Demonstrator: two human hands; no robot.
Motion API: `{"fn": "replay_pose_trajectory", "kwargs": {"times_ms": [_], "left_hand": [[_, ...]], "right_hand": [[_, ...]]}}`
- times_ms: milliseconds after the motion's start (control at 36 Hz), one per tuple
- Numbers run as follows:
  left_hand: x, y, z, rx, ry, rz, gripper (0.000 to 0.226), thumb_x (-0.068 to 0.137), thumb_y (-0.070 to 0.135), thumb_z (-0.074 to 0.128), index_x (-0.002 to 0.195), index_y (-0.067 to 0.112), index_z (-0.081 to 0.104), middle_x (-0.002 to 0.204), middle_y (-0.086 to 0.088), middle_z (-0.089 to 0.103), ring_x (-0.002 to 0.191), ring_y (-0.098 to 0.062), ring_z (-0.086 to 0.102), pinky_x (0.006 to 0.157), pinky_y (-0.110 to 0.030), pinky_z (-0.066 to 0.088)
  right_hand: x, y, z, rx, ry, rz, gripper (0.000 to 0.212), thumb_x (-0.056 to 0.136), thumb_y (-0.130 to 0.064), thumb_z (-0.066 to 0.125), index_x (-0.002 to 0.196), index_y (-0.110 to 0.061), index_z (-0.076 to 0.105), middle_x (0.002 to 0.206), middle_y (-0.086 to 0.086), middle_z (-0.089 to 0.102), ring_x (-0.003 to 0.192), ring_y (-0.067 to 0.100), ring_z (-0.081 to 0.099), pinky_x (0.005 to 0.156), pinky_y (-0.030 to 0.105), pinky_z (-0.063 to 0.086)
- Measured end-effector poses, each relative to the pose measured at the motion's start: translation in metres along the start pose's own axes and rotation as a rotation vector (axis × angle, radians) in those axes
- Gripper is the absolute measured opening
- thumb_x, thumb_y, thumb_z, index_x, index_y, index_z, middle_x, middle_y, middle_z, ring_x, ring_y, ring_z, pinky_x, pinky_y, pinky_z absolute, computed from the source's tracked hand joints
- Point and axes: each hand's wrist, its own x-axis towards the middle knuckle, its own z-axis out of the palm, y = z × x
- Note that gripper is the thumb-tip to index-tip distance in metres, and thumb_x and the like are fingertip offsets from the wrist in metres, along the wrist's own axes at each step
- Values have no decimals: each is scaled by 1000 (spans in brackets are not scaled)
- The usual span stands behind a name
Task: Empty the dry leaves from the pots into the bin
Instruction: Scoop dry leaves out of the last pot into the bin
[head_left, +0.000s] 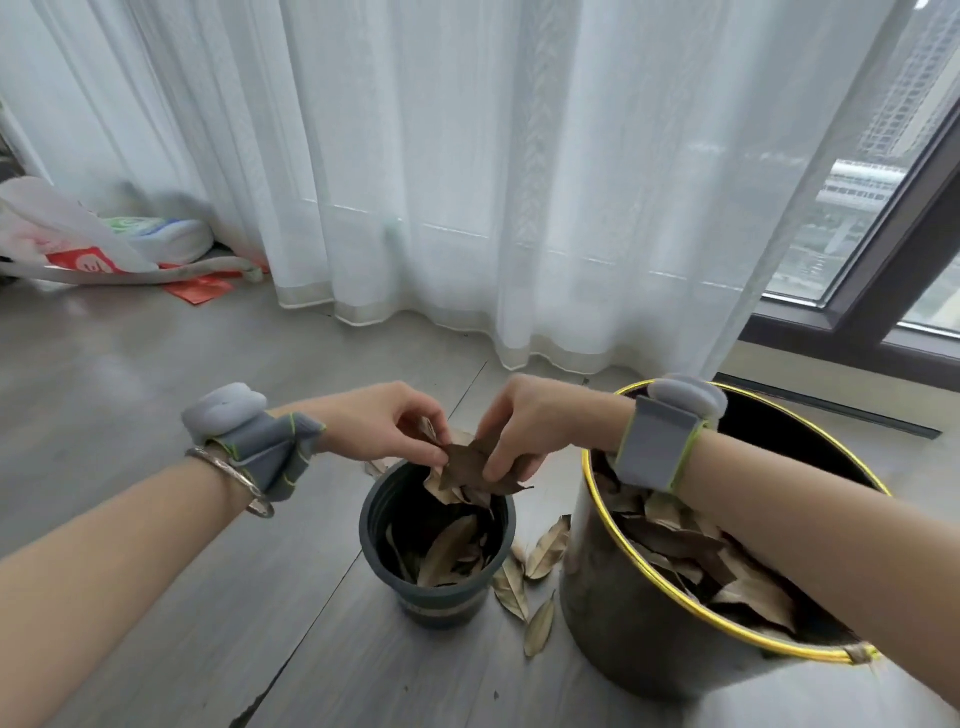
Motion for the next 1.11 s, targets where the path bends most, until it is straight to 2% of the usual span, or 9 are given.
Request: {"fn": "replay_pose_trajectory", "kwargs": {"times_ms": [83, 167, 306, 500, 611, 778, 917, 1028, 1111], "left_hand": [[-1, 21, -12, -58, 27, 58, 6, 83, 24, 70, 88, 25, 66, 92, -2, 72, 81, -8, 62, 79, -23, 50], [0, 47, -23, -107, 75, 128, 7, 83, 24, 70, 84, 29, 66, 87, 2, 71, 75, 0, 60, 71, -11, 46], [11, 94, -24, -195, 125, 255, 5, 83, 22, 68, 86, 26, 66, 94, -7, 71, 79, -4, 60, 76, -14, 45], [46, 125, 24, -237, -33, 304, 11, 84, 15, 69, 88, 23, 63, 84, 6, 68, 73, 5, 60, 69, -4, 44], [71, 133, 60, -100, -175, 282, 6, 85, 22, 68, 90, 24, 65, 88, 4, 70, 81, -6, 63, 80, -21, 51], [89, 143, 98, 242, -272, 251, 11, 85, 25, 67, 97, 26, 66, 86, 12, 61, 81, -4, 55, 73, -13, 43], [101, 148, 115, 428, -323, 249, 19, 86, 19, 66, 105, 17, 66, 101, 3, 64, 90, -10, 58, 74, -19, 44], [106, 147, 122, 516, -442, 193, 26, 86, 20, 67, 112, 20, 65, 113, -2, 66, 102, -17, 62, 77, -22, 46], [105, 146, 121, 539, -465, 199, 32, 86, 20, 67, 118, 22, 64, 115, -1, 65, 104, -16, 61, 79, -22, 46]], "right_hand": [[-17, 4, -22, 76, 16, -32, 22, 75, -2, 73, 96, -11, 73, 91, 16, 71, 74, 23, 66, 79, 30, 59], [-39, 13, -46, 191, 56, -59, 17, 75, 0, 74, 85, -14, 71, 92, 17, 70, 77, 24, 66, 75, 26, 60], [-80, 34, -85, 264, 71, -78, 16, 76, 1, 73, 89, -9, 72, 81, 7, 73, 72, 17, 70, 65, 19, 58], [-113, 82, -94, 191, -16, 32, 21, 76, 1, 73, 92, -12, 72, 74, -2, 74, 68, 10, 70, 62, 15, 54], [-118, 121, -75, 171, -61, 127, 21, 77, -6, 75, 96, -15, 72, 81, -2, 73, 76, 10, 70, 67, 17, 55], [-113, 155, -39, 81, -40, 198, 14, 76, -22, 77, 89, -26, 73, 92, 0, 72, 93, 19, 69, 88, 32, 56], [-106, 163, -14, 11, 41, 216, 23, 77, -25, 75, 100, -21, 73, 98, 0, 71, 95, 16, 65, 85, 26, 55], [-102, 165, 1, -31, 44, 222, 29, 79, -22, 74, 107, -20, 71, 103, 0, 71, 90, 14, 63, 73, 19, 52], [-98, 164, 5, -82, 27, 217, 32, 78, -20, 74, 110, -19, 69, 106, 1, 70, 92, 15, 61, 77, 23, 51]]}}
